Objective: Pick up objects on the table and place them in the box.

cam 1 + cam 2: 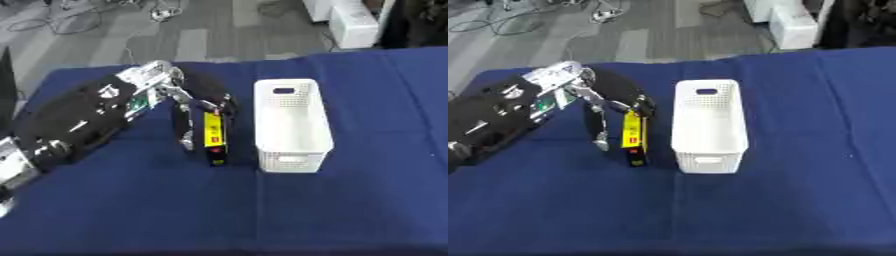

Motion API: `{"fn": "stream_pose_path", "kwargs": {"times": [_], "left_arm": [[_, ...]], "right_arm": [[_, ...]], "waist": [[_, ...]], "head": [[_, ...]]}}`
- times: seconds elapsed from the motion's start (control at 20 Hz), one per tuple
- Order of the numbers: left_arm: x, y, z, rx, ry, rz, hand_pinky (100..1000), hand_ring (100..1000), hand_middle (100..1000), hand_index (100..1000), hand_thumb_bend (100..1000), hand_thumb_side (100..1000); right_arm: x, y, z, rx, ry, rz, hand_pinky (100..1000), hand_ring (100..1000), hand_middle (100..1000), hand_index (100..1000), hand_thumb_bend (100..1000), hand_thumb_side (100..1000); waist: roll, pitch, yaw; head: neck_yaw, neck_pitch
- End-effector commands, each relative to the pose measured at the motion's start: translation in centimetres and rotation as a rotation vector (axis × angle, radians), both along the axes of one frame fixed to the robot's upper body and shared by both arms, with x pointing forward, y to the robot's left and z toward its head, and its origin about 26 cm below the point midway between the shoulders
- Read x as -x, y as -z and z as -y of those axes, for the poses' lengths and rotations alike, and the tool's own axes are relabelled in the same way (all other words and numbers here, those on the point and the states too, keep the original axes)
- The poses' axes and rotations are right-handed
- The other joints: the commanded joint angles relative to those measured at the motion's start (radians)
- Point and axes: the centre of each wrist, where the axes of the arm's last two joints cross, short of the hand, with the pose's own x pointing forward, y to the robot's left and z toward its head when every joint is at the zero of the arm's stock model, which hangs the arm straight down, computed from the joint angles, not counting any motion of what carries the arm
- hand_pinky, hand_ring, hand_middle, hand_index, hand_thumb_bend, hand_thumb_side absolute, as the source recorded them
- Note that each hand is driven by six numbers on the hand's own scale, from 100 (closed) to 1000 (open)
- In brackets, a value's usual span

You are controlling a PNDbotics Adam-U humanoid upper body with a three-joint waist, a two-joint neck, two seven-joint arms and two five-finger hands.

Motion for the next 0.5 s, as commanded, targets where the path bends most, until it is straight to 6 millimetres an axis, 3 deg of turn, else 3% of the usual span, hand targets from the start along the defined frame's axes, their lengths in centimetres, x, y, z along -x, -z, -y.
{"fn": "stream_pose_path", "kwargs": {"times": [0.05, 0.3, 0.35, 0.5], "left_arm": [[-0.24, -0.87, -0.31, -0.213, 0.212, -0.064, 739, 754, 801, 833, 645, 374], [-0.07, -1.12, 0.13, -0.188, 0.231, -0.06, 737, 752, 802, 831, 649, 390], [0.0, -1.25, 0.29, -0.182, 0.238, -0.058, 737, 752, 802, 831, 663, 356], [0.2, -1.54, 0.67, -0.168, 0.257, -0.059, 736, 750, 801, 829, 645, 395]], "right_arm": [[0.0, -0.95, 0.03, 0.021, -0.01, 0.026, 100, 100, 100, 190, 100, 1000], [0.0, -0.94, 0.03, 0.022, -0.01, 0.026, 100, 100, 100, 190, 100, 1000], [0.01, -0.93, 0.04, 0.022, -0.01, 0.025, 100, 100, 100, 190, 100, 1000], [0.02, -0.94, 0.06, 0.022, -0.01, 0.025, 100, 100, 100, 190, 100, 1000]], "waist": [[-0.007, -0.004, -0.001], [-0.006, -0.005, 0.0], [-0.006, -0.005, 0.0], [-0.006, -0.007, 0.001]], "head": [[-0.015, -0.003], [-0.017, -0.003], [-0.017, -0.003], [-0.016, -0.003]]}}
